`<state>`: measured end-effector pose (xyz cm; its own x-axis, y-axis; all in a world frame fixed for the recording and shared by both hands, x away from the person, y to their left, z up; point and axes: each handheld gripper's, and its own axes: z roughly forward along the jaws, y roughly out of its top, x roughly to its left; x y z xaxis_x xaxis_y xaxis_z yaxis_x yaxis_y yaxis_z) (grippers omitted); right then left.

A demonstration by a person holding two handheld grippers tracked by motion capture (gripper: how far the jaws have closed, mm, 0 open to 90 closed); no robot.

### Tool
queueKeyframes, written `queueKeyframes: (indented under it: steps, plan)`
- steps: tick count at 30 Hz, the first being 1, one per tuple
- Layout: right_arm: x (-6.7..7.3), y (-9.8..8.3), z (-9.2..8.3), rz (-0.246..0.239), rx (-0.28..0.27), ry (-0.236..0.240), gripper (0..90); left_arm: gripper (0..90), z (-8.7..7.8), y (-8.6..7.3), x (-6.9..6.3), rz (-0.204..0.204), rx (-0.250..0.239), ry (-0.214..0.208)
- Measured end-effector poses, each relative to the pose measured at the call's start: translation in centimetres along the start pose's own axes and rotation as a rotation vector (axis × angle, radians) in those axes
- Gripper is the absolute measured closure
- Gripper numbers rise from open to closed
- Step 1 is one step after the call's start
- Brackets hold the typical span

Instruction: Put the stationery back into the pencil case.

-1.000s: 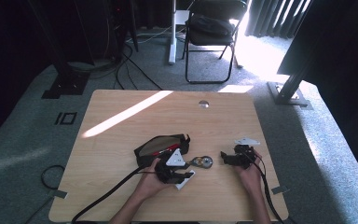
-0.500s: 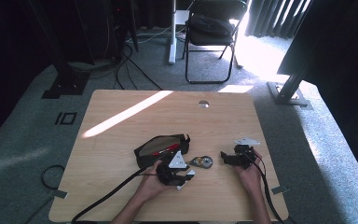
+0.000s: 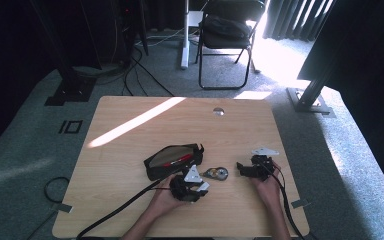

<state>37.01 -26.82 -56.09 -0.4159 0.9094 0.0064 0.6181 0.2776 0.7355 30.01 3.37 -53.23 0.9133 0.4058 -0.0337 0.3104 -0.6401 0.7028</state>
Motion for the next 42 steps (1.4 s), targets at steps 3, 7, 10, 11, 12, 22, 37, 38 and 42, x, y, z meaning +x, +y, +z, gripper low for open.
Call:
queueKeyframes:
  steps: [3,7,10,11,12,22,37,38,42]
  plan:
    - [0.0,0.0,0.0,0.0,0.0,0.0,13.8,59.4,0.2,-0.3,0.2,-0.009,0.011,0.003]
    - [0.0,0.0,0.0,0.0,0.0,0.0,13.8,61.2,0.4,-0.5,0.4,-0.013,0.019,-0.001]
    - [0.0,0.0,0.0,0.0,0.0,0.0,13.8,63.4,0.3,-0.6,0.5,-0.02,0.014,-0.004]
    - [0.0,0.0,0.0,0.0,0.0,0.0,13.8,64.1,0.4,-0.6,0.6,-0.022,0.011,-0.003]
    - [0.0,0.0,0.0,0.0,0.0,0.0,13.8,65.3,0.4,-0.6,0.6,-0.024,0.011,-0.003]
    - [0.0,0.0,0.0,0.001,0.0,0.0,13.8,70.3,0.1,-0.9,1.1,-0.015,0.023,0.024]
    - [0.0,0.0,0.0,0.0,0.0,0.0,13.8,65.6,0.8,-0.9,1.6,-0.036,0.034,0.016]
    - [0.0,0.0,0.0,0.0,0.0,-0.001,13.8,65.6,0.9,-0.9,1.6,-0.034,0.037,0.017]
    - [0.0,0.0,0.0,0.0,0.0,0.0,13.8,65.7,1.0,-0.8,1.6,-0.035,0.032,0.018]
